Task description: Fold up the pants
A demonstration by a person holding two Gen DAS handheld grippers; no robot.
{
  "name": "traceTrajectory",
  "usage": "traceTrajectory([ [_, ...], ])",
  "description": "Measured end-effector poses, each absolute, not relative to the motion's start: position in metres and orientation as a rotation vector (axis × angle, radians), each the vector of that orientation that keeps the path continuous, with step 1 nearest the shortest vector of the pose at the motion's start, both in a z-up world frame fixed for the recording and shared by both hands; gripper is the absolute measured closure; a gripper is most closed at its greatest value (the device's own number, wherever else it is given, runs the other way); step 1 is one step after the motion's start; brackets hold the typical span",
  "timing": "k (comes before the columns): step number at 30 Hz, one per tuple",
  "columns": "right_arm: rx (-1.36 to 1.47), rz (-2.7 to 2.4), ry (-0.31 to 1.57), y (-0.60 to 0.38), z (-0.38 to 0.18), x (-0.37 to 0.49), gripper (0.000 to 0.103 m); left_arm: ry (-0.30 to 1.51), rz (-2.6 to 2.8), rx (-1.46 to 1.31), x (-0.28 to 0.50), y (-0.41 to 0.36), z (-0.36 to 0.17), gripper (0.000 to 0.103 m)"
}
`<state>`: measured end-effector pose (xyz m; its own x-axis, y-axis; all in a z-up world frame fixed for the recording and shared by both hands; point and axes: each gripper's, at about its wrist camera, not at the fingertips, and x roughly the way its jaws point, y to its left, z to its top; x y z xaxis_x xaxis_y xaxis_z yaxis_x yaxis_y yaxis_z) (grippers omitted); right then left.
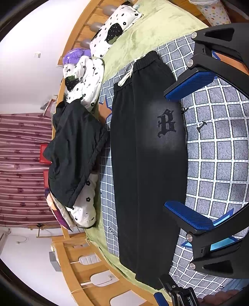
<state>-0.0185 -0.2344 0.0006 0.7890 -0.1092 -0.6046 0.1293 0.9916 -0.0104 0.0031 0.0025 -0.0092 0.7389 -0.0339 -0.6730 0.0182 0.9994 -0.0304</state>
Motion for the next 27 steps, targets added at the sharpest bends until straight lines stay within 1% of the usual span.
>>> traceTrajectory([
  [15,0.028,-0.124,0.663,-0.236,0.000,-0.019,0.000,0.735,-0.033,-0.021,0.003,0.001,-0.008,0.000],
  [24,0.051,-0.105,0.670,-0.231,-0.004,-0.024,0.000,0.687,-0.068,0.006,-0.009,-0.007,0.001,0.001],
  [27,0.020,-0.150,0.720,-0.226,-0.003,-0.025,0.000,0.661,-0.087,0.031,-0.018,-0.010,0.010,0.001],
])
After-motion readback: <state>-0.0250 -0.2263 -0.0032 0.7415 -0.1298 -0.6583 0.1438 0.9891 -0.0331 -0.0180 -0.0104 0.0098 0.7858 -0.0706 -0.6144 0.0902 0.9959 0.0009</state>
